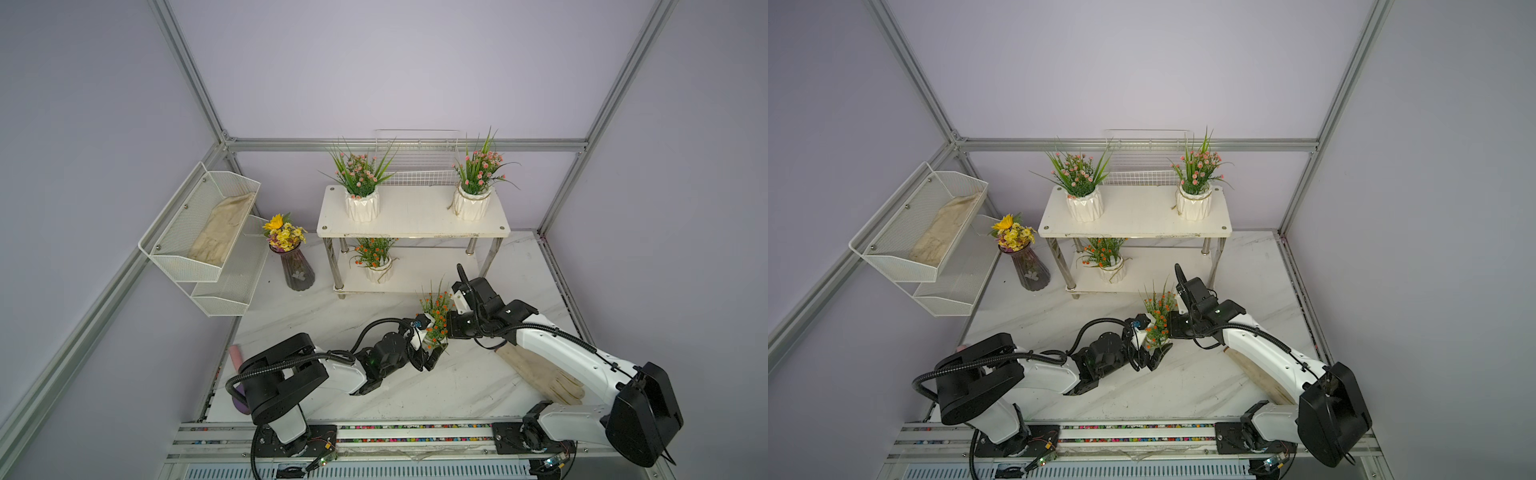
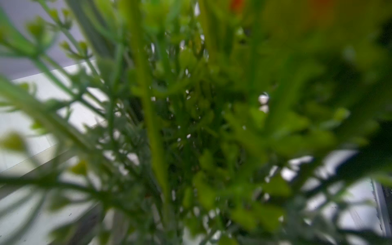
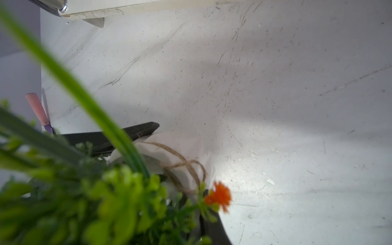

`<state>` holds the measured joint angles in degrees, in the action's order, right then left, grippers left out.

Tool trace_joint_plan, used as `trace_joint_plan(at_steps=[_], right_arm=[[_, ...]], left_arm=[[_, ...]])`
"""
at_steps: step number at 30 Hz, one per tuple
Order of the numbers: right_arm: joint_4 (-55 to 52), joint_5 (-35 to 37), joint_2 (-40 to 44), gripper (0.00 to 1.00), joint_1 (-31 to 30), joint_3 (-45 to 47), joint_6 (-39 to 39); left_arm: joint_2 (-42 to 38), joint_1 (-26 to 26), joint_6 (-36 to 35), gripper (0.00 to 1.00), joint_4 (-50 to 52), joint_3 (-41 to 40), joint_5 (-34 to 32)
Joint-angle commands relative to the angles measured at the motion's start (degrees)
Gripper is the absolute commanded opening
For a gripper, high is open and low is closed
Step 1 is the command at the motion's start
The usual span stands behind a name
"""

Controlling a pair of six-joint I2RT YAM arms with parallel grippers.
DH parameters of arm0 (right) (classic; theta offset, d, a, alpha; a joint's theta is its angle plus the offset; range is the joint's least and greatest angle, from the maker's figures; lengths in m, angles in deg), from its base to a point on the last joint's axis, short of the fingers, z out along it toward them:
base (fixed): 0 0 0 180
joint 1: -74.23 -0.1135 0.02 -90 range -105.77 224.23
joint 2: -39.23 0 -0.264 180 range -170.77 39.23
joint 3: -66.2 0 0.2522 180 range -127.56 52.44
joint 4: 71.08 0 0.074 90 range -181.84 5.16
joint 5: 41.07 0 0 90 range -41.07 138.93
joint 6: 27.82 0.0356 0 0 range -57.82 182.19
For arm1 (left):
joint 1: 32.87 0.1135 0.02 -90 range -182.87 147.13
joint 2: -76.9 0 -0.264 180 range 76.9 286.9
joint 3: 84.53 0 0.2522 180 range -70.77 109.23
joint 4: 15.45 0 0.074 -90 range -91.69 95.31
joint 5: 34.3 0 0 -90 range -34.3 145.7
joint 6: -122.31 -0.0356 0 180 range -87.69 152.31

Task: Place the baby's breath potted plants on the rack by color
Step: Pick up the baby's breath potted plant from the center of the board, then place the baby's breath potted plant on the rack.

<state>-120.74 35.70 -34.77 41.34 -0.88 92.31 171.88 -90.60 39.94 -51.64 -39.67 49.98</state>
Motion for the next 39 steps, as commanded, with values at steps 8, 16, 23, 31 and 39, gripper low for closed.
trace_joint_plan(at_steps=[8,16,23,31,39], right_arm=[[3.8,-2.8,3.5,0.03,-1.0,-0.5,-0.2],[4.0,-1.3,3.3,0.10,-1.0,-0.3,-0.2],[4.0,0.6,3.5,0.28,-1.0,-0.5,0.2],[2.5,4.6,5.3,0.37,-0.9,-1.3,1.2],[-4.0,14.7,12.0,0.47,0.3,-2.7,2.7]], left_arm=[[0.3,0.2,-1.0,0.78,-2.5,2.5,4.8],[-1.0,0.2,-0.8,0.44,-1.6,1.8,2.8],[-1.3,0.4,-1.5,0.29,2.6,4.8,-1.1],[-1.9,1.2,-2.2,0.24,4.9,7.3,-2.6],[-1.0,2.6,-3.4,0.21,5.1,10.3,-3.1]])
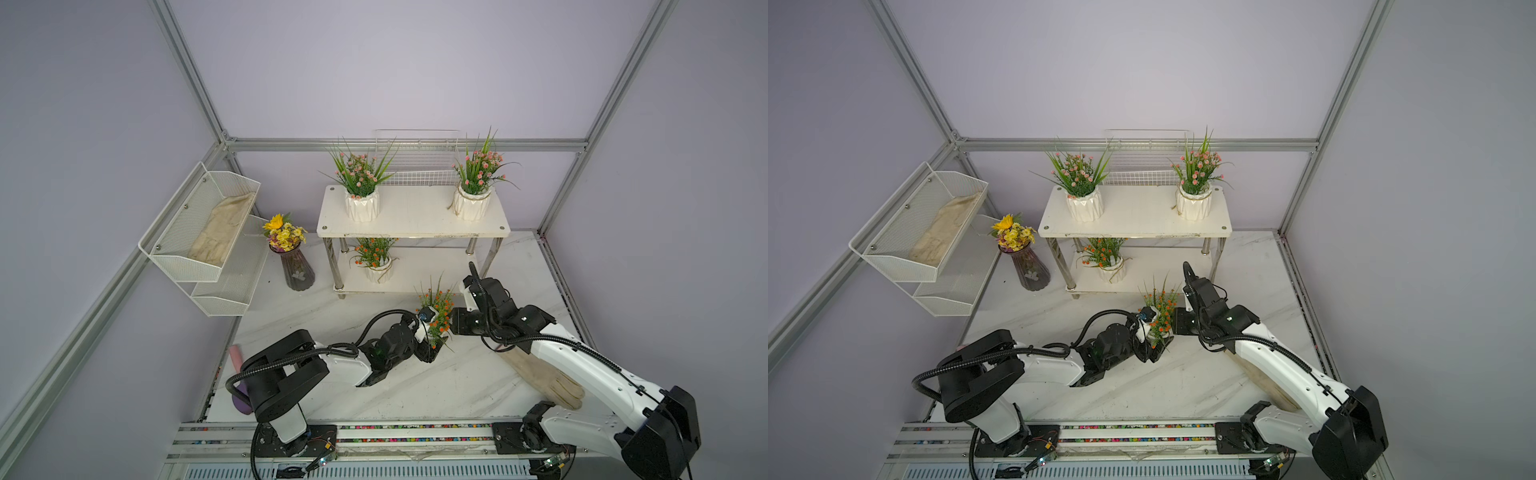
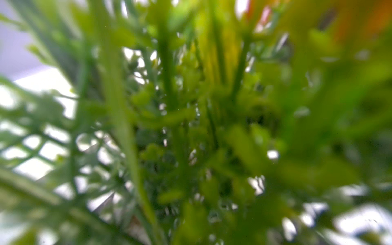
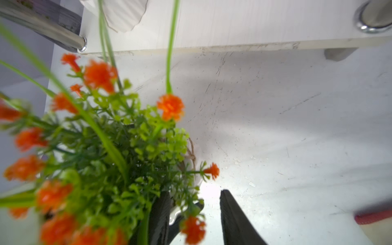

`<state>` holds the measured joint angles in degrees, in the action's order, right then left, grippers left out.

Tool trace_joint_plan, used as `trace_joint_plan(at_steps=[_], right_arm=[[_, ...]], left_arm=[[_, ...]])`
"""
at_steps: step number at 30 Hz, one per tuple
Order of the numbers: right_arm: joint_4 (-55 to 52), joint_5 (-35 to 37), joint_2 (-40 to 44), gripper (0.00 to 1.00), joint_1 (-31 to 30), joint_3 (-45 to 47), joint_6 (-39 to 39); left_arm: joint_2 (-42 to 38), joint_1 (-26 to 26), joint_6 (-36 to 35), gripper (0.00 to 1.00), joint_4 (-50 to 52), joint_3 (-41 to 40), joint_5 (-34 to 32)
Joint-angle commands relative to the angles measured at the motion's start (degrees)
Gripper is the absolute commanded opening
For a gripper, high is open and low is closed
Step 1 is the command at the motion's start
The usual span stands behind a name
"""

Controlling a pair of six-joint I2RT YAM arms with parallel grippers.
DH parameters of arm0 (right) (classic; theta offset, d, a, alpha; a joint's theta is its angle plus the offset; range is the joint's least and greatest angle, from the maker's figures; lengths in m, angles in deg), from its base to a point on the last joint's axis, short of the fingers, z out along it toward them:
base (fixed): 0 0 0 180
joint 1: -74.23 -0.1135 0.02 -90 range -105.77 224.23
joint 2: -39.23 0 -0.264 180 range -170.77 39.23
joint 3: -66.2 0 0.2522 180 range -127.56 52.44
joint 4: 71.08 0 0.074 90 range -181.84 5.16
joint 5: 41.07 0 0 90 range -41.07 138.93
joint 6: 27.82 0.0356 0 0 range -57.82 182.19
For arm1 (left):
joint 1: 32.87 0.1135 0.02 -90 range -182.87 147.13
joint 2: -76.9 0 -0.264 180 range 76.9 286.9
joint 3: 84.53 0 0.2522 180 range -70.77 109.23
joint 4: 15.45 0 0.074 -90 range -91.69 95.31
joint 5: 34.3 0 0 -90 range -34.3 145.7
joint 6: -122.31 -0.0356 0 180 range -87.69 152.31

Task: Place the baby's breath potted plants on the rack by color
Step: Place the baby's breath potted plant on the rack.

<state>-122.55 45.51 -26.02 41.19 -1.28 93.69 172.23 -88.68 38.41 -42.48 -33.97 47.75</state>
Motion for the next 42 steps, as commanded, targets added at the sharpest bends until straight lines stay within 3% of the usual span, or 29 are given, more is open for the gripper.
trace_joint_plan(at_steps=[1,5,23,42], right_arm=[[-2.8,5.6,4.6,0.51,0.7,-2.4,1.3],[-5.6,7.8,7.5,0.57,1.1,-3.9,1.4],[-10.1,13.3,15.4,0.60,1.3,-2.6,3.4],[-13.1,11.4,18.1,0.60,1.2,-0.9,5.0]], left_arm=[[-1.1,1.1,-2.0,0.21,-3.8,5.3,-0.8],[-0.4,2.4,-2.0,0.20,-4.0,6.7,-0.3],[8.9,9.7,-2.7,0.18,-1.5,23.5,5.0],[27.9,16.2,-0.1,0.13,-6.7,44.2,8.2]])
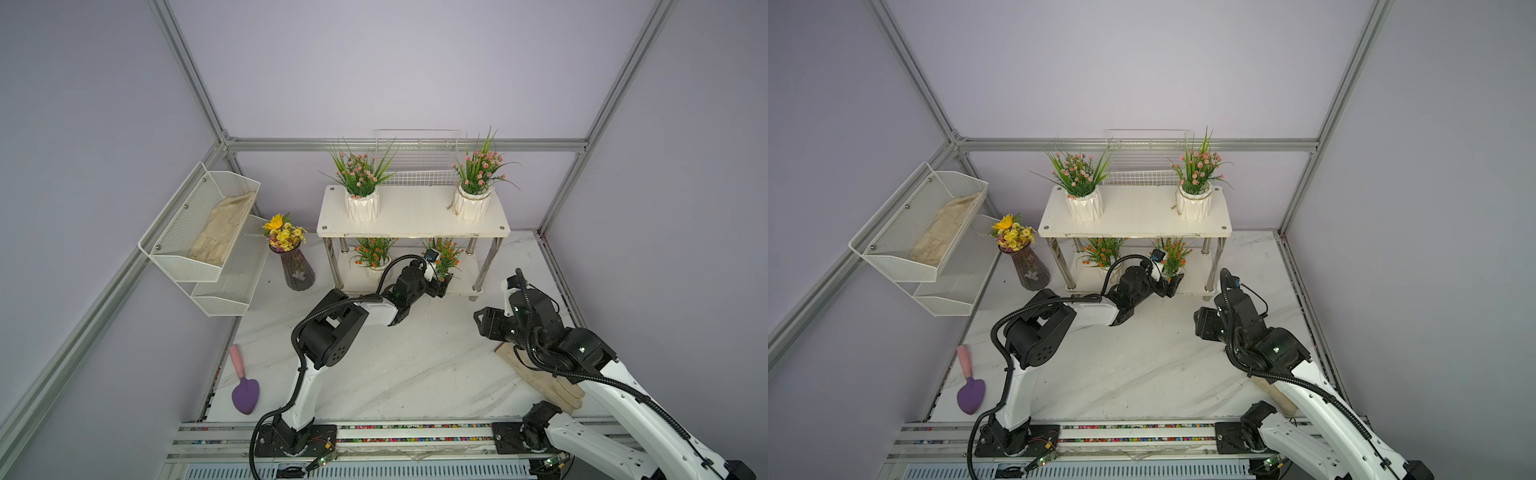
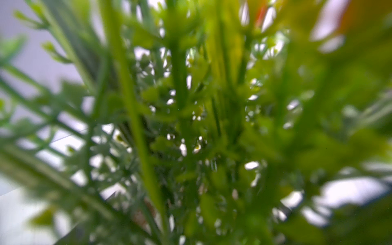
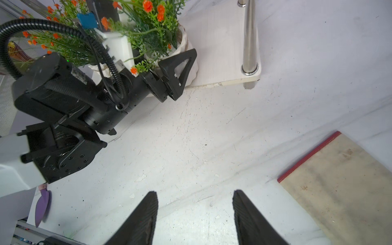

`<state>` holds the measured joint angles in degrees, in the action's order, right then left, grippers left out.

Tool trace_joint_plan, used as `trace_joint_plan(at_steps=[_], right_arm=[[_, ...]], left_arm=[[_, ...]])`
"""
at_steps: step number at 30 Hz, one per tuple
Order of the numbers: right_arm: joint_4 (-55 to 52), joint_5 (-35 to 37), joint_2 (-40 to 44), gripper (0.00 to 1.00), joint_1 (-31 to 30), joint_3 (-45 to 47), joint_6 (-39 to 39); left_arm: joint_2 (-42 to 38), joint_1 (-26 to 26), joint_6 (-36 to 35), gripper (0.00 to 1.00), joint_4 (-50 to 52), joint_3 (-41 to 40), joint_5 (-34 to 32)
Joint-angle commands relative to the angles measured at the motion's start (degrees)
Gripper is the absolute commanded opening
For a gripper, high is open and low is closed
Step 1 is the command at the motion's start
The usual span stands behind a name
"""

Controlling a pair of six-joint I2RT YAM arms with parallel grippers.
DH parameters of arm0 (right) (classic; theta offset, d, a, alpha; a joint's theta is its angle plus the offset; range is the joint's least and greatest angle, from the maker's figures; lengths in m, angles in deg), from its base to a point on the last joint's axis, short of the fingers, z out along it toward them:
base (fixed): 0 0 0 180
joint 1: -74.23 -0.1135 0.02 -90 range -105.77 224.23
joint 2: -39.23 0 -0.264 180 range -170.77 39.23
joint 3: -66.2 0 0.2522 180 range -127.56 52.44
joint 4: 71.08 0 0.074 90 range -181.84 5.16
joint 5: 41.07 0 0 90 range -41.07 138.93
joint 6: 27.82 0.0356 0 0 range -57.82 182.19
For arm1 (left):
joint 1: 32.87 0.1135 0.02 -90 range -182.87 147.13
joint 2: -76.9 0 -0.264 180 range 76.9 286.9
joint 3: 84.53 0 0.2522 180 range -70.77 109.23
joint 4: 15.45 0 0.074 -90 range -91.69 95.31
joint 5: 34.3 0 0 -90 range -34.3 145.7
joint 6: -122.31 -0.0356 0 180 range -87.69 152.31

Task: Place the baby's breath potted plants on the rack by color
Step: Place the baby's breath potted plant on the rack.

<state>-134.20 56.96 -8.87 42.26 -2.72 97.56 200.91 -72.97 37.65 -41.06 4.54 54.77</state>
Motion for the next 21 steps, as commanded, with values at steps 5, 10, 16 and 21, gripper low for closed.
trace_joint_plan(at_steps=[5,10,16,21], right_arm=[[-1.7,-0.2,0.8,0.60,0.2,0.8,1.4],[-1.6,-0.4,0.9,0.60,0.2,0.8,1.5],[-1.4,-0.6,0.9,0.60,0.2,1.3,1.5],[-1.1,-0.5,1.1,0.60,0.2,1.6,1.4]], left_arm=[[1.8,0.7,1.3,0.13,-11.6,6.8,0.5],[4.8,0.8,1.7,0.13,-14.6,8.6,0.6],[7.5,0.8,1.9,0.14,-13.7,12.0,0.6],[7.4,0.8,1.4,0.33,-12.8,11.5,0.5]])
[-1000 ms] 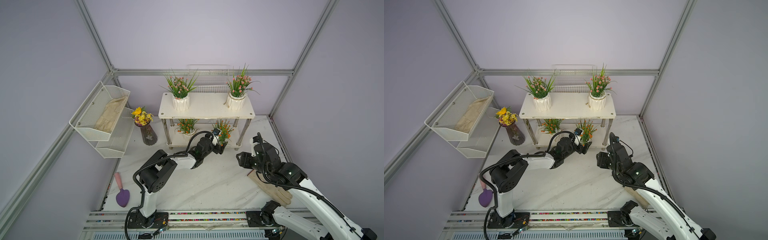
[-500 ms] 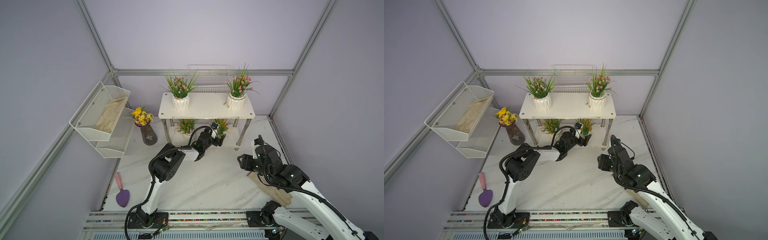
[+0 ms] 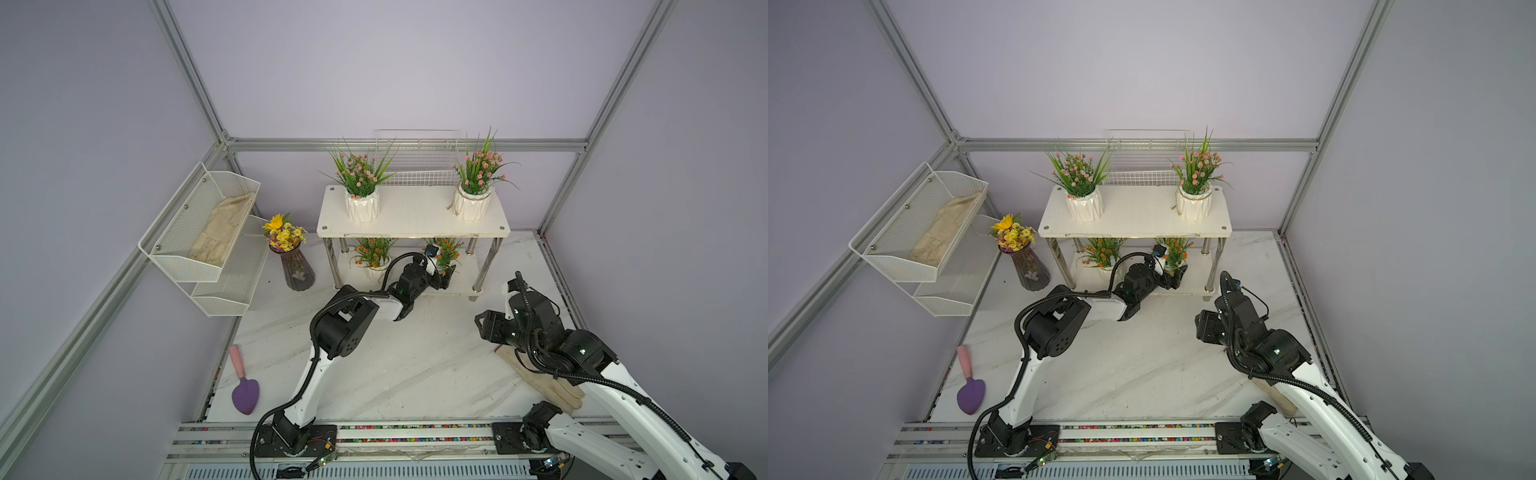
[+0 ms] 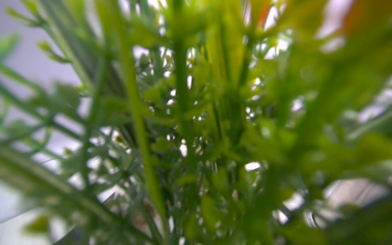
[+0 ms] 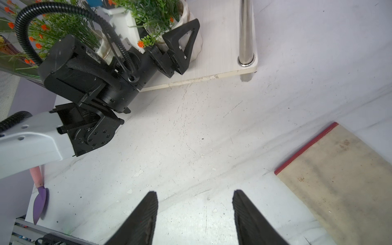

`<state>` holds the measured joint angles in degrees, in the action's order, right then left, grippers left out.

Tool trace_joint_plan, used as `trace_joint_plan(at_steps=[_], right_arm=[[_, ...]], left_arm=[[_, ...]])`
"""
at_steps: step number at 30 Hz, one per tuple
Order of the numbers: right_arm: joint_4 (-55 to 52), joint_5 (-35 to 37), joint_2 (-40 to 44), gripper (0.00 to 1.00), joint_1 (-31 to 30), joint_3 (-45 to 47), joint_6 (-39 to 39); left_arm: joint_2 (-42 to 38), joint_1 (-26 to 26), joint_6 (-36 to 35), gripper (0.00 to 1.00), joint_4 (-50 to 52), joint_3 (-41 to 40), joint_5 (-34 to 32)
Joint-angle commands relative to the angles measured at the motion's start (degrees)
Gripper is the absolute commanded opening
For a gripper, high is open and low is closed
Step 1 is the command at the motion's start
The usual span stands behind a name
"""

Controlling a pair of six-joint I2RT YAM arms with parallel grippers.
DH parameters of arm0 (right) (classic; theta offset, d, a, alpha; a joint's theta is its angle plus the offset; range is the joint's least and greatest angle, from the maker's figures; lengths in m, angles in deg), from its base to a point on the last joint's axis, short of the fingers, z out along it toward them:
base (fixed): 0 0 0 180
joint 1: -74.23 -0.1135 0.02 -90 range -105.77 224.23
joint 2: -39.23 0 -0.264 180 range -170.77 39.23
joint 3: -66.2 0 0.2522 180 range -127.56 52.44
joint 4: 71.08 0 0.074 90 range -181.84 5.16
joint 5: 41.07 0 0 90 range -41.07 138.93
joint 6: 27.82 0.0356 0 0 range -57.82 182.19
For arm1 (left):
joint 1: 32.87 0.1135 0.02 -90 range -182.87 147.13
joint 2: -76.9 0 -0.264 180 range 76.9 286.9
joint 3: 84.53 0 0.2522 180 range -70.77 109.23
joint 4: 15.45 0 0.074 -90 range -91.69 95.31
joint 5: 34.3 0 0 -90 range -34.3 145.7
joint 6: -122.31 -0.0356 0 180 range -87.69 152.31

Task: Place the baby's breath potted plants on the rack by color
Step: Place the baby's breath potted plant on the rack.

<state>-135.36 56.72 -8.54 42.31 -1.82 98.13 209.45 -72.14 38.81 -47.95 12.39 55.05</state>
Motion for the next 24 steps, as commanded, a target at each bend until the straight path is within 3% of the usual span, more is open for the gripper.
trace_joint_plan(at_steps=[1,4,9,14,19,24], right_arm=[[0.1,-0.2,0.7,0.60,0.1,0.7,0.9],[0.2,-0.3,0.6,0.61,0.1,0.6,0.9],[0.5,-0.7,0.8,0.61,0.2,0.6,0.9],[0.5,-0.6,0.9,0.69,0.2,0.7,0.8],[1.0,-0.5,0.7,0.79,0.1,0.7,0.6],[1.7,-0.6,0.4,0.79,0.1,1.0,0.6]], left_arm=[[-1.3,0.0,0.2,0.43,-5.1,3.8,0.6],[-1.8,0.0,0.3,0.62,-4.5,3.4,0.7],[-3.4,0.0,0.4,0.81,-5.8,0.7,-0.7],[-5.8,-0.1,0.1,1.00,-7.0,-3.3,-1.4],[-8.2,-0.1,-0.3,1.00,-6.4,-5.6,-0.9],[-10.8,-0.2,-0.4,1.00,-4.5,-8.0,-0.7]])
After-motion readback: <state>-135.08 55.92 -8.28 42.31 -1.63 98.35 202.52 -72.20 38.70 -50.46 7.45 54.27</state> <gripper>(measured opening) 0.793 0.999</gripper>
